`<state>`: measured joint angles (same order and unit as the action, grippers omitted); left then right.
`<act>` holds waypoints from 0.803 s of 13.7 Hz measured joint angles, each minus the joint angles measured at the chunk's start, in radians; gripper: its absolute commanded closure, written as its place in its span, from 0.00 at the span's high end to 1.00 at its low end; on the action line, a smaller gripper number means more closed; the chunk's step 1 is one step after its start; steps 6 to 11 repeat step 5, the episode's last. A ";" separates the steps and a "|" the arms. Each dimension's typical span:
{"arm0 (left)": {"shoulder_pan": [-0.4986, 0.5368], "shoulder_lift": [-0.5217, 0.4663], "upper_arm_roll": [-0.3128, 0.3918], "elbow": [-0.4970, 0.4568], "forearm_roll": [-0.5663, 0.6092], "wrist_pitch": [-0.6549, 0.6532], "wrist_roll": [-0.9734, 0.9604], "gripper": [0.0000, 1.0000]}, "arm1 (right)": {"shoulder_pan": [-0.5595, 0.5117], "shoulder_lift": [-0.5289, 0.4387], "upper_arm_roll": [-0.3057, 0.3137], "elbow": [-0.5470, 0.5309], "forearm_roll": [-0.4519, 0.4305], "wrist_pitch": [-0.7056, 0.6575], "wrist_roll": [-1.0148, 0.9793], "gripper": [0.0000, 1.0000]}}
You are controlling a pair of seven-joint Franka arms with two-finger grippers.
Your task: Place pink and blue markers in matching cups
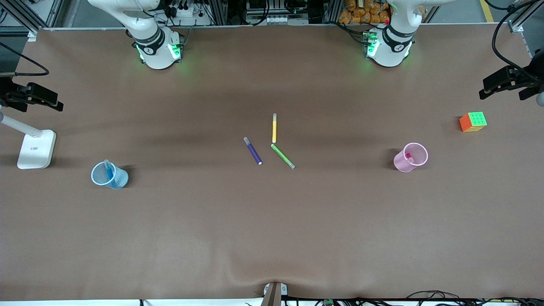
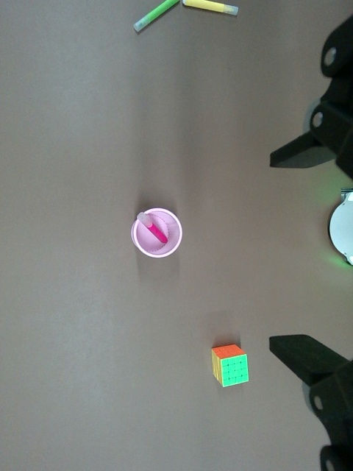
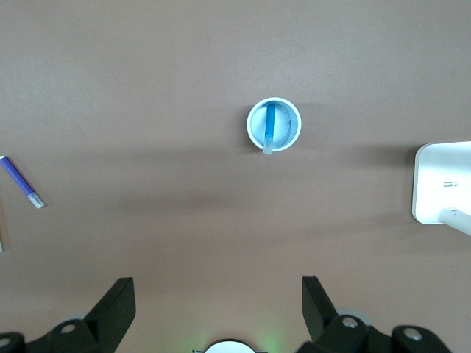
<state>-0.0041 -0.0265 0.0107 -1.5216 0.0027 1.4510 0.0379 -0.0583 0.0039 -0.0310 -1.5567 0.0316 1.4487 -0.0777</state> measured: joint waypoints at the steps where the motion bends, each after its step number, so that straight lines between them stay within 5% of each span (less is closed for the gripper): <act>1: -0.001 0.002 0.000 0.001 0.000 0.000 0.000 1.00 | 0.000 0.000 0.000 0.000 0.000 0.000 0.000 1.00; 11: -0.007 0.003 -0.003 0.002 0.000 0.000 0.000 1.00 | 0.000 0.004 0.000 -0.001 0.000 0.000 0.000 1.00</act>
